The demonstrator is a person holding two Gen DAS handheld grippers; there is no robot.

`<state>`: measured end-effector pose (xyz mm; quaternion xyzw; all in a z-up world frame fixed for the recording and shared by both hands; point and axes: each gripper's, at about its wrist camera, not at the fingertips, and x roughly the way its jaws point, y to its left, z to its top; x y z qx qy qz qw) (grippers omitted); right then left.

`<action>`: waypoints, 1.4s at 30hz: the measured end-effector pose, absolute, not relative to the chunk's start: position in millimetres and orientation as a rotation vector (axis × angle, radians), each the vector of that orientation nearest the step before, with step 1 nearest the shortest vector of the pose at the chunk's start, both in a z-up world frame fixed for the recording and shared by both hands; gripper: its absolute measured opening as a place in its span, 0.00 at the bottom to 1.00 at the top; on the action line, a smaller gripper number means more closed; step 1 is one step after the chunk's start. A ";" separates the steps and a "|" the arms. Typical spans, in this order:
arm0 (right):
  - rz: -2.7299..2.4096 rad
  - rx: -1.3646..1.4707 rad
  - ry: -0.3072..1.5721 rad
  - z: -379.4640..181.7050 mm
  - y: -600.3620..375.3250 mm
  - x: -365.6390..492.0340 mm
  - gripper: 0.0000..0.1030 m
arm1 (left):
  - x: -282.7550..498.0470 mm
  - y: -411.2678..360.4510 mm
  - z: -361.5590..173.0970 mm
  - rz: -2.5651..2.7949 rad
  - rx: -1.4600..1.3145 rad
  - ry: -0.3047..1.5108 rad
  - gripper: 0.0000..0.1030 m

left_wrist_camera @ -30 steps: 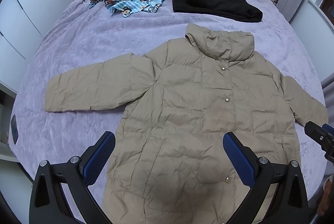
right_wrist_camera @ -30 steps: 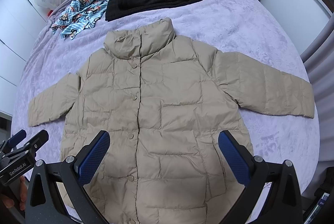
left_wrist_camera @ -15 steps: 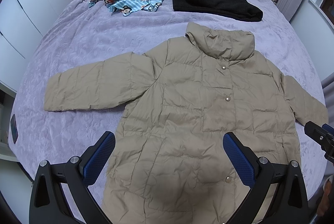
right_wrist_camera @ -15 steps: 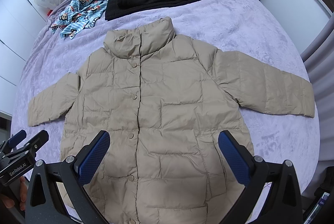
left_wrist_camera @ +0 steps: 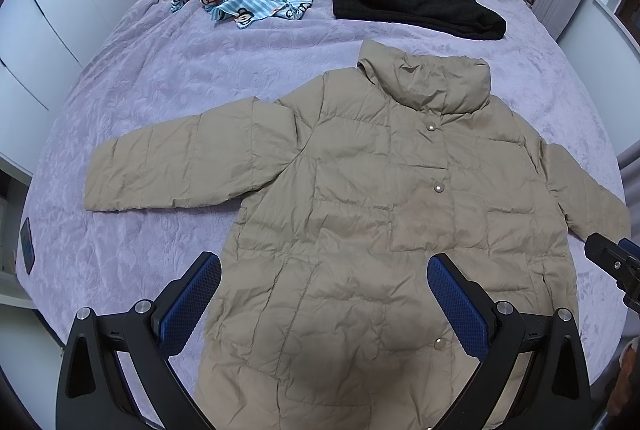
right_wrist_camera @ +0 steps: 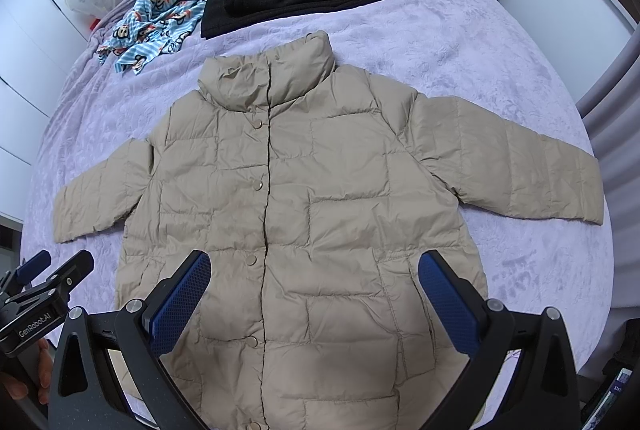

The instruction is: Fold large clothes

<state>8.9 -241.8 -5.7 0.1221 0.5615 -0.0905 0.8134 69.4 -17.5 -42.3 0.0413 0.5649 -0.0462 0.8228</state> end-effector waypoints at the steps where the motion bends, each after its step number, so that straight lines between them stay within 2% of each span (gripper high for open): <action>1: -0.193 0.261 1.199 -6.7 -241.1 8.7 1.00 | 69.4 -17.2 -43.0 -0.098 0.088 1.203 1.00; 24: -0.189 0.258 1.201 -12.4 -232.7 2.5 1.00 | 73.2 -2.1 -53.6 -0.094 0.062 1.259 1.00; 31: -0.119 0.318 1.201 -8.3 -224.6 6.1 1.00 | 70.5 25.2 -78.6 -0.115 -0.013 1.304 1.00; 37: -0.018 0.449 1.153 -18.0 -203.8 7.0 1.00 | 76.0 63.6 -121.2 -0.058 -0.027 1.354 1.00; 42: 0.066 0.406 1.306 -61.0 -161.7 11.3 1.00 | 105.0 133.9 -161.1 0.011 -0.227 1.315 1.00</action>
